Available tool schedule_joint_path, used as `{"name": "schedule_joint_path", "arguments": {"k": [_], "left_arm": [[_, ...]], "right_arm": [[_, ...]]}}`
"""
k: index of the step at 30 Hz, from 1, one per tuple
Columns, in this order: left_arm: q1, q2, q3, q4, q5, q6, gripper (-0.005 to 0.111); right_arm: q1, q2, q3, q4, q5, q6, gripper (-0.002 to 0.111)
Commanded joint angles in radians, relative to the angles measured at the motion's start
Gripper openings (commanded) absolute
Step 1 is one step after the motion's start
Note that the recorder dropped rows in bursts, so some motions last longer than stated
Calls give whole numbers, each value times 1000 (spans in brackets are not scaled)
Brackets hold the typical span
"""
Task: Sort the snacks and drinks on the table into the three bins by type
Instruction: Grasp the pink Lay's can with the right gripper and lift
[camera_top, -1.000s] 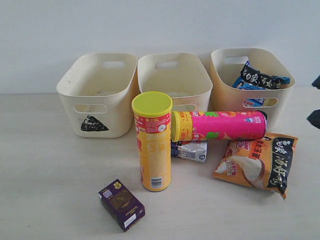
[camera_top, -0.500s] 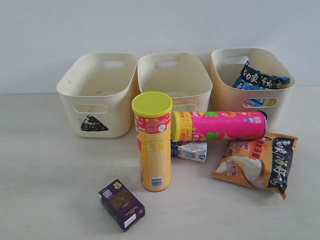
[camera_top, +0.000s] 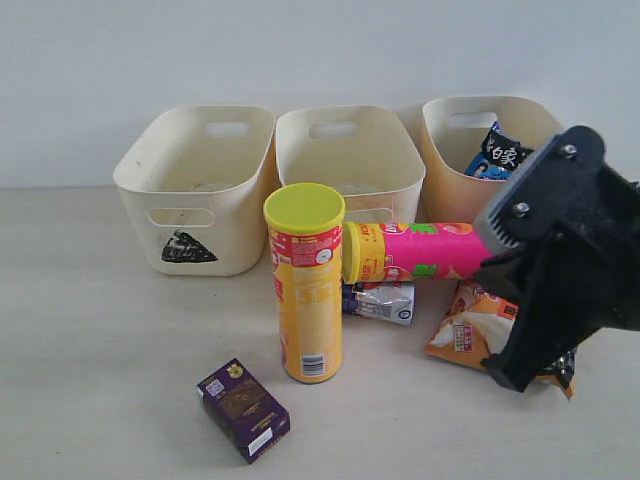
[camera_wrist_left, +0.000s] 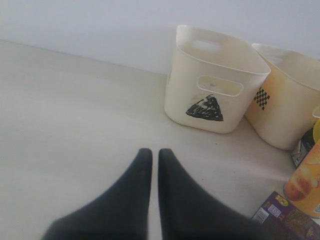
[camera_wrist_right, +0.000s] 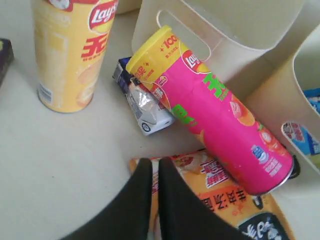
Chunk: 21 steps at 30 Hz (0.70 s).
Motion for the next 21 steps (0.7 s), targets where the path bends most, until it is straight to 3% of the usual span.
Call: {"name": "schedule_joint_path", "arguments": {"k": [1, 4, 6, 21], "left_arm": [[-1, -4, 4, 5, 0, -5, 4], [-1, -4, 4, 5, 0, -5, 4], [-1, -4, 4, 5, 0, -5, 4], [-1, -4, 4, 5, 0, -5, 4]], "right_arm": [[1, 94, -63, -171, 10, -25, 21], [1, 149, -86, -224, -28, -25, 57], [1, 191, -99, -236, -67, -36, 74], [-106, 422, -167, -257, -239, -254, 76]]}}
